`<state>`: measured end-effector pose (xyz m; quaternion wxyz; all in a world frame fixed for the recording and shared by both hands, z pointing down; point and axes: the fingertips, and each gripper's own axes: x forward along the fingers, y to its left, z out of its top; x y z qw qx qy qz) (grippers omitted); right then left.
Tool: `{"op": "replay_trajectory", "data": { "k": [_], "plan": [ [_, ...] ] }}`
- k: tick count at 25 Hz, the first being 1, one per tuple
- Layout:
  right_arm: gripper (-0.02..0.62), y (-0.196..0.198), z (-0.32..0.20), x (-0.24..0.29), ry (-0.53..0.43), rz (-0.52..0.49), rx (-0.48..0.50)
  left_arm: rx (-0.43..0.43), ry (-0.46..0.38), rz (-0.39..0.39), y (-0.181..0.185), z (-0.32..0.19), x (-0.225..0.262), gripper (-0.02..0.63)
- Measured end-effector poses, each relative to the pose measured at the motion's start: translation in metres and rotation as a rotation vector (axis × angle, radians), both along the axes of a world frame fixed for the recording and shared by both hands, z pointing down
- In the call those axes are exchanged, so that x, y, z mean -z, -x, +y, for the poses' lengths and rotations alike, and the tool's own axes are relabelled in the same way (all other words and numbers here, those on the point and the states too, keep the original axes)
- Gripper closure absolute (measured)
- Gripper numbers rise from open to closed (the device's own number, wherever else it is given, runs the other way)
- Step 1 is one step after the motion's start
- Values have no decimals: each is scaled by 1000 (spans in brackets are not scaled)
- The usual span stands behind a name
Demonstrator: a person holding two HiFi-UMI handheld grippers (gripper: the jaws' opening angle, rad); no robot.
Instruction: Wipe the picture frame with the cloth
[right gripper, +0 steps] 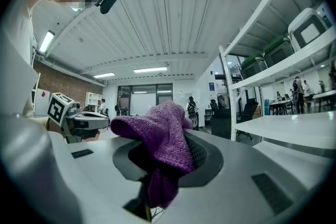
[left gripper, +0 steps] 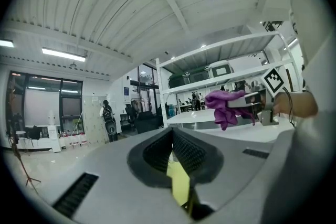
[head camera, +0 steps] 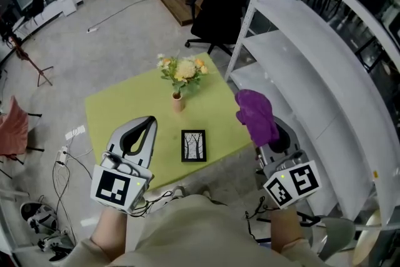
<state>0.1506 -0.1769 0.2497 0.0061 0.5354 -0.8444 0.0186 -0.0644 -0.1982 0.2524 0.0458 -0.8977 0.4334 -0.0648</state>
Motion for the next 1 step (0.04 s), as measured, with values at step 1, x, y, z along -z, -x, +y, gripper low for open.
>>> {"op": "replay_trajectory", "data": {
  "k": [1],
  "plan": [
    [500, -1, 0, 0, 1, 2, -3, -1, 1, -1, -1, 0, 0, 598]
  ]
}}
